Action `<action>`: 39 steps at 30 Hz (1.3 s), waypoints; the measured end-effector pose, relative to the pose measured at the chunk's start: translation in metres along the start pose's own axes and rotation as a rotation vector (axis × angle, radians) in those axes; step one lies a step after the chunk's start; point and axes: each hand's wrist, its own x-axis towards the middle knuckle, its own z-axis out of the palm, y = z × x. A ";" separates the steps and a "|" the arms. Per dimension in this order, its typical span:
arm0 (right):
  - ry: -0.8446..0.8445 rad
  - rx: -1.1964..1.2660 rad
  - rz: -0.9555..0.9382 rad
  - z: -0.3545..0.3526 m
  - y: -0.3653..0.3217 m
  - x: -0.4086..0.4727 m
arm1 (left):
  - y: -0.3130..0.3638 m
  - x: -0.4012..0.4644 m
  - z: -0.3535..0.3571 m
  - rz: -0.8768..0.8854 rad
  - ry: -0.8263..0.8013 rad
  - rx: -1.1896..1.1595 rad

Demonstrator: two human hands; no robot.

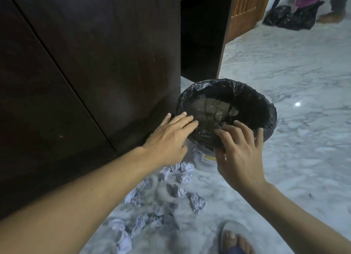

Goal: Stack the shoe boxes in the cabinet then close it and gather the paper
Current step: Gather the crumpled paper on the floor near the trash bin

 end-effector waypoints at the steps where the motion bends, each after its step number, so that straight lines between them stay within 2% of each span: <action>1: 0.019 0.031 -0.041 -0.001 -0.007 -0.004 | -0.001 -0.006 0.000 -0.011 0.015 -0.013; 5: 0.078 0.273 -0.267 0.001 -0.033 -0.025 | -0.007 -0.039 0.013 -0.091 0.122 -0.107; 7: 0.008 0.393 -0.323 0.011 -0.043 -0.040 | -0.013 -0.062 0.031 -0.171 0.151 -0.179; 10: -0.261 0.462 -0.249 0.043 -0.046 -0.064 | -0.024 -0.100 0.069 -0.301 0.123 -0.263; 15: -0.811 0.391 -0.042 0.085 -0.041 -0.089 | -0.025 -0.170 0.136 -0.547 -0.007 -0.291; 18: -0.976 0.385 -0.024 0.092 -0.044 -0.105 | -0.019 -0.210 0.163 -0.635 -0.023 -0.276; 22: -1.050 0.296 -0.153 0.098 -0.054 -0.122 | -0.013 -0.239 0.188 -0.710 -0.095 -0.279; 26: -0.977 0.245 -0.216 0.106 -0.066 -0.127 | -0.013 -0.239 0.205 -0.723 -0.127 -0.266; 30: -0.852 0.256 -0.262 0.117 -0.070 -0.126 | -0.018 -0.219 0.209 -0.647 -0.077 -0.248; 35: -0.824 0.243 -0.259 0.126 -0.067 -0.118 | -0.028 -0.202 0.214 -0.614 -0.056 -0.266; 39: -0.864 0.260 -0.286 0.127 -0.064 -0.109 | -0.030 -0.201 0.220 -0.599 -0.013 -0.196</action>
